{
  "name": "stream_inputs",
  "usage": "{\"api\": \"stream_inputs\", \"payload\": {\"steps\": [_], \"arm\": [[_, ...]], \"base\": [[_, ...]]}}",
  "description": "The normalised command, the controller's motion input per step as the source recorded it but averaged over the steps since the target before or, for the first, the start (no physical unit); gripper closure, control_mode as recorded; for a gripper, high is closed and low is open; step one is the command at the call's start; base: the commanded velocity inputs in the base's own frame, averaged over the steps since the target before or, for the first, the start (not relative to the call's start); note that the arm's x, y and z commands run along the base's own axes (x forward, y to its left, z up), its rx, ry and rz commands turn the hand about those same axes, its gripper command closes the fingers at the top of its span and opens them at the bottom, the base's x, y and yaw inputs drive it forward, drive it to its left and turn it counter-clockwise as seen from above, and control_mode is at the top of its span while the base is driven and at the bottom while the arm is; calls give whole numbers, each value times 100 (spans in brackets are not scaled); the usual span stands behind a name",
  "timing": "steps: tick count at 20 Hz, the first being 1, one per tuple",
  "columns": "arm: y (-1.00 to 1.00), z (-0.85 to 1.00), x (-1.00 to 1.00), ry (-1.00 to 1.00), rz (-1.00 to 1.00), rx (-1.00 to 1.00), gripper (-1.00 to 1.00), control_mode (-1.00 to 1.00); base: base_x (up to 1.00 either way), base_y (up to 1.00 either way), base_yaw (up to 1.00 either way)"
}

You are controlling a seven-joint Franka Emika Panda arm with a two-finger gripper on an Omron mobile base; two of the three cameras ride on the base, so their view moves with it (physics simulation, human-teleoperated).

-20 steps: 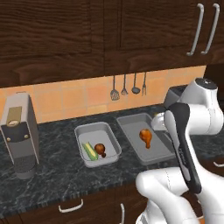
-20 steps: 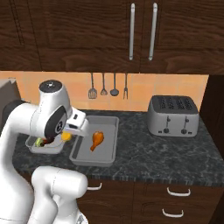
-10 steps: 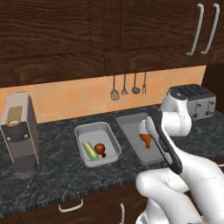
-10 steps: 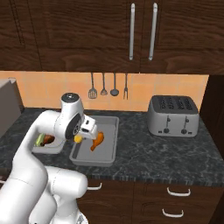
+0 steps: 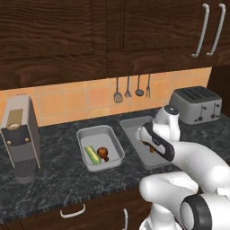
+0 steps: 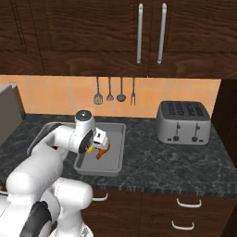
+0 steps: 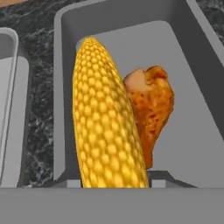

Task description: Place one corn and one chicken drumstick in each tupperware on the nearby counter, to pack two identical lunches.

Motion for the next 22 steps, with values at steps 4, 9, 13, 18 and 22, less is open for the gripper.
{"api": "stream_inputs", "payload": {"steps": [4, 9, 13, 18, 22], "arm": [[-21, -1, 50, 1, 2, 7, -100, -100], [-40, 30, -29, 7, 6, 20, -100, -100], [0, 41, -42, 3, 0, 5, -100, -100], [0, 53, -96, 7, 1, -9, -100, -100], [8, 49, -100, -1, 7, -12, -100, -100]], "base": [[0, 0, 0], [0, 0, 0], [0, 0, 0], [0, 0, 0], [0, 0, 0]]}}
